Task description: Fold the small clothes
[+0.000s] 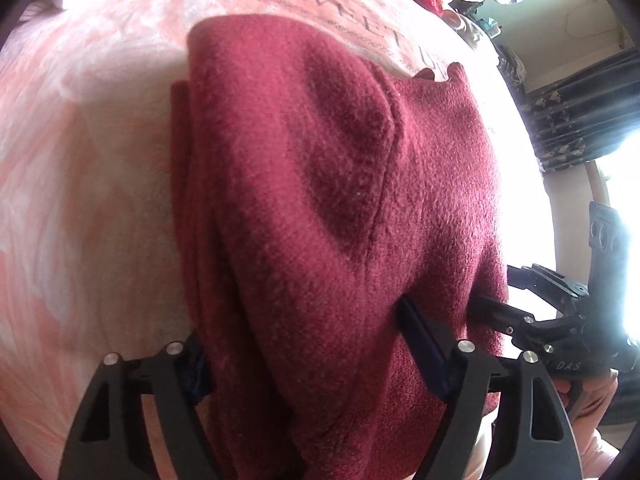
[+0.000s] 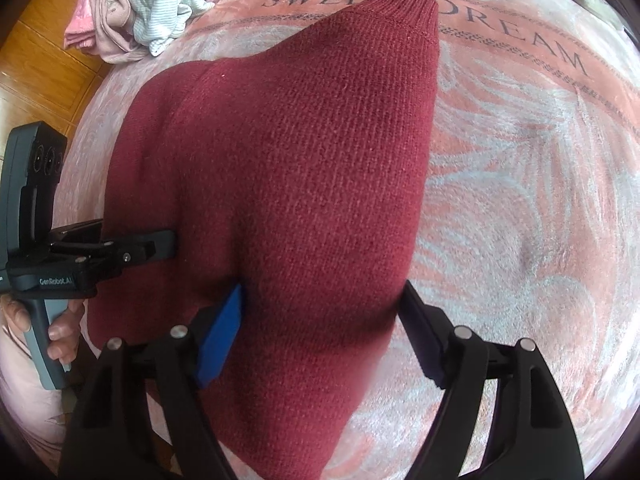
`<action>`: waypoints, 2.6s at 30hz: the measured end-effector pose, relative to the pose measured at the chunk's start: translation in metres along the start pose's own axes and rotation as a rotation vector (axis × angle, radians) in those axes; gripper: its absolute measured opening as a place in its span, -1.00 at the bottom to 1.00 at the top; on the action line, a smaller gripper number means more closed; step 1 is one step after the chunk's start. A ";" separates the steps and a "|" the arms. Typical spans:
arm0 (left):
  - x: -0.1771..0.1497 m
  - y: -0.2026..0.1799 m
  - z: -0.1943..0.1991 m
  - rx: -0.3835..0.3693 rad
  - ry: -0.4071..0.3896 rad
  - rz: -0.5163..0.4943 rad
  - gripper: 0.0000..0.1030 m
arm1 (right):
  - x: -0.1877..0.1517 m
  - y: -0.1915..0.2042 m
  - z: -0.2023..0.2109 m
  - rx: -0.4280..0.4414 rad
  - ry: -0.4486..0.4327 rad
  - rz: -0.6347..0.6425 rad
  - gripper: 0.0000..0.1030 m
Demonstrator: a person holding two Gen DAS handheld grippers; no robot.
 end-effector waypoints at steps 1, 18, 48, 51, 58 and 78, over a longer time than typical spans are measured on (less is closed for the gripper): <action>0.000 -0.002 0.000 0.002 -0.004 -0.006 0.50 | 0.000 0.000 0.000 0.001 0.000 0.002 0.44; 0.009 -0.010 -0.008 -0.054 -0.017 -0.074 0.36 | -0.002 -0.002 0.003 0.035 -0.031 0.037 0.18; 0.030 -0.238 -0.088 -0.186 -0.070 -0.182 -0.21 | -0.036 -0.235 0.110 0.097 -0.047 -0.122 -0.18; 0.022 -0.232 -0.119 -0.145 -0.067 -0.184 -0.08 | -0.048 -0.259 0.085 0.179 -0.042 -0.159 -0.06; 0.011 -0.225 -0.100 -0.108 -0.077 -0.137 0.18 | -0.072 -0.256 0.109 0.149 -0.083 -0.160 0.20; -0.069 -0.199 -0.085 0.078 -0.063 -0.150 0.11 | -0.143 -0.249 0.095 0.081 0.018 -0.282 -0.42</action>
Point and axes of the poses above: each gripper's, at about its wrist camera, not at the fingertips, and z roughly against the way its jaws point, y to its left, x to its top, the point moved 1 cm from there along -z, roughly the way its jaws point, and after that the axes turned 1 degree about -y, right-handed, at the moved point
